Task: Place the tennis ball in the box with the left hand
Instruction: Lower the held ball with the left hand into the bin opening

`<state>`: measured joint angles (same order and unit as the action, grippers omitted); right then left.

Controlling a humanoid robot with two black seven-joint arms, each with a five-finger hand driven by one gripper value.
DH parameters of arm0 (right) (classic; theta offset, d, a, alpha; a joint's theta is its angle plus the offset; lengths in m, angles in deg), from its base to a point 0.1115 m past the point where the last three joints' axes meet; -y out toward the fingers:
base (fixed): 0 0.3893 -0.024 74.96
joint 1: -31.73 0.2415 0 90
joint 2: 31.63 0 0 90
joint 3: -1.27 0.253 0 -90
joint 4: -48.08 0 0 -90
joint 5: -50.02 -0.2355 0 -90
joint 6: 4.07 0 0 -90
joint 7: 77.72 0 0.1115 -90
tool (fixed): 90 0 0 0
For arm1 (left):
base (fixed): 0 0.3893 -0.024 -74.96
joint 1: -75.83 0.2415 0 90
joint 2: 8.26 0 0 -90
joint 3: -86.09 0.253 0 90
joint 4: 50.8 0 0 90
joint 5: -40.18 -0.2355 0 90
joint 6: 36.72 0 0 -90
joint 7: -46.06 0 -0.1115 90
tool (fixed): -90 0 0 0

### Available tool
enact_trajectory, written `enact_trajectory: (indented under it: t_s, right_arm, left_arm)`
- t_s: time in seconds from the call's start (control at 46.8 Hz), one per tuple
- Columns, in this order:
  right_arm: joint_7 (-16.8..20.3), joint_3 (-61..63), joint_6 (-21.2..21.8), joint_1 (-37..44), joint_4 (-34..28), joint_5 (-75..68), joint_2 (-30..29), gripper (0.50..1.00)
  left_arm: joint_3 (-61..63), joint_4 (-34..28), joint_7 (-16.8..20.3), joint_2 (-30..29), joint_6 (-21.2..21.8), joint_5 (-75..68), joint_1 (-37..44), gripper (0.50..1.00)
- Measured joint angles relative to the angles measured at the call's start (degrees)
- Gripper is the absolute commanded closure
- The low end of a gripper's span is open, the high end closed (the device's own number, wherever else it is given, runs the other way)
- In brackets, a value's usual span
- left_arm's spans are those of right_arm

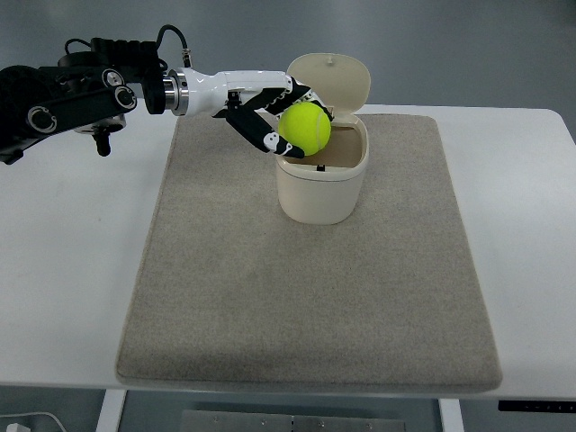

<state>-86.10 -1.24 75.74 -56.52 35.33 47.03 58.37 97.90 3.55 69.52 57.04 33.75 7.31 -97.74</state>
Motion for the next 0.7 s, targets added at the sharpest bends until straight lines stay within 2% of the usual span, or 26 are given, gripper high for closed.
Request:
enact_trajectory:
  t_s: [0.043, 0.171, 0.256, 0.406, 0.427, 0.47, 0.491, 0.705]
  right_arm:
    - [0.00, -0.02, 0.00, 0.00, 0.00, 0.00, 0.00, 0.562]
    - [0.00, -0.01, 0.00, 0.01, 0.00, 0.00, 0.00, 0.562]
    - [0.01, -0.03, 0.00, 0.00, 0.00, 0.00, 0.00, 0.562]
    - [0.01, -0.03, 0.00, 0.00, 0.00, 0.00, 0.00, 0.562]
    - [0.01, -0.01, 0.00, 0.00, 0.00, 0.00, 0.00, 0.562]
    - [0.00, -0.01, 0.00, 0.00, 0.00, 0.00, 0.00, 0.562]
    - [0.00, 0.00, 0.00, 0.00, 0.00, 0.00, 0.00, 0.562]
    - [-0.02, -0.01, 0.00, 0.00, 0.00, 0.00, 0.00, 0.562]
  left_arm:
    - [-0.02, -0.02, 0.00, 0.00, 0.29, 0.00, 0.00, 0.956]
    - [-0.29, -0.03, 0.00, -0.04, 0.53, 0.00, 0.00, 0.947]
    - [-0.34, -0.03, 0.00, -0.06, 0.53, 0.01, 0.00, 0.851]
    - [-0.55, 0.00, 0.00, -0.06, 0.89, 0.10, 0.00, 0.842]
    - [-0.55, 0.01, 0.00, -0.07, 0.90, 0.10, 0.00, 0.832]
    - [-0.55, 0.04, 0.00, -0.07, 0.90, 0.10, 0.03, 0.772]
    - [-0.55, 0.04, 0.00, -0.07, 0.90, 0.10, 0.04, 0.763]
    - [-0.65, 0.06, 0.00, -0.04, 0.98, 0.10, 0.07, 0.757]
